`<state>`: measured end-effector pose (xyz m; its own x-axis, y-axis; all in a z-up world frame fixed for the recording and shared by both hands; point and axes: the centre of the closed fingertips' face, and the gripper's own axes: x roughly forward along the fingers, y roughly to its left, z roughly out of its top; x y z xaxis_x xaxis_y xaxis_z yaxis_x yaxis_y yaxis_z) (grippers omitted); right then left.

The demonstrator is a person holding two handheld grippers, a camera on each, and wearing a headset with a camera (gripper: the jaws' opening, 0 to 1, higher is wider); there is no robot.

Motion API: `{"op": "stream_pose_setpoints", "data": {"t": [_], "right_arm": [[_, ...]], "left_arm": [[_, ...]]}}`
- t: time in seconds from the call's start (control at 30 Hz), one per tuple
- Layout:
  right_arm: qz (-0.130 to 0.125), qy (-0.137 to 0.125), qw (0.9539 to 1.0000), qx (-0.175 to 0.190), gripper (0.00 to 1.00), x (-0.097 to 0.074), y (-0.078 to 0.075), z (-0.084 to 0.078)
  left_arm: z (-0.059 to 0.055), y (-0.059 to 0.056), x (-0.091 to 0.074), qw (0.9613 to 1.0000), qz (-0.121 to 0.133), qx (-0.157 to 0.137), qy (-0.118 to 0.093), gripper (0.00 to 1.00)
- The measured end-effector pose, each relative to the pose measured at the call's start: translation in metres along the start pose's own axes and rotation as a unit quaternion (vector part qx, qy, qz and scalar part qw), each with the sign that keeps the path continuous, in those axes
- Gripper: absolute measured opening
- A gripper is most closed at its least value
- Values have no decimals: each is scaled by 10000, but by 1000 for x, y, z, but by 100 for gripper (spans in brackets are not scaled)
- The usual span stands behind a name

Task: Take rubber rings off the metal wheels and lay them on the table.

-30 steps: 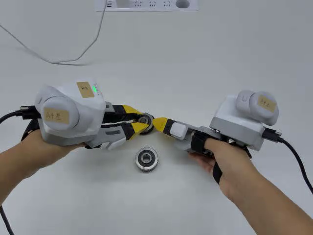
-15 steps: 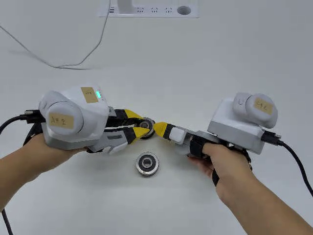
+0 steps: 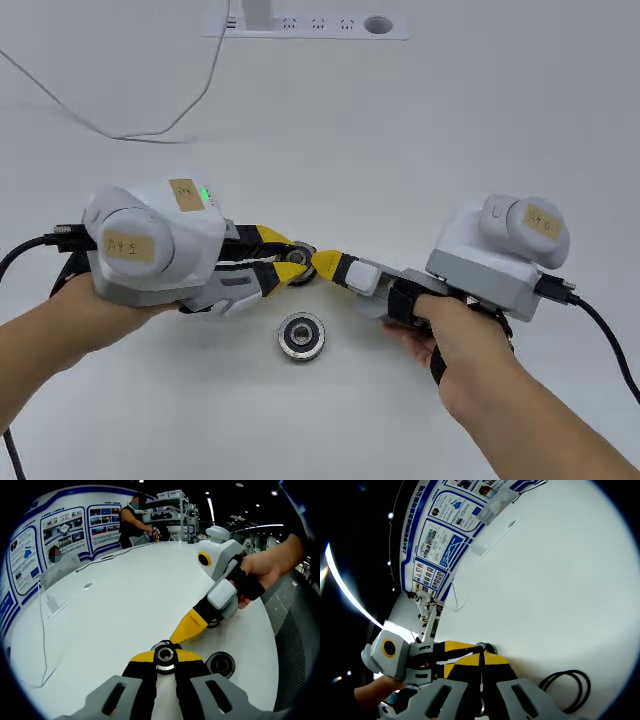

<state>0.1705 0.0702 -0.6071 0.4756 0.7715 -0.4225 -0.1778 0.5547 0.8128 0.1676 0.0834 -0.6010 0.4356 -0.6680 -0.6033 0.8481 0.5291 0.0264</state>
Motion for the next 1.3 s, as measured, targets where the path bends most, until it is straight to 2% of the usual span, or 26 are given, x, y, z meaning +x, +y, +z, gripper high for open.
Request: {"op": "stream_pose_setpoints", "data": {"t": [0.23, 1.03, 1.3], "right_arm": [[19, 1, 9998, -222, 0, 0, 2, 0], [161, 127, 9981, -583, 0, 3, 10, -3], [221, 143, 9979, -591, 0, 1, 11, -1]], "left_arm": [[0, 0, 0, 10000, -1, 29, 7, 12], [0, 0, 0, 10000, -11, 10, -5, 12], [0, -1, 0, 10000, -18, 12, -24, 12]]}}
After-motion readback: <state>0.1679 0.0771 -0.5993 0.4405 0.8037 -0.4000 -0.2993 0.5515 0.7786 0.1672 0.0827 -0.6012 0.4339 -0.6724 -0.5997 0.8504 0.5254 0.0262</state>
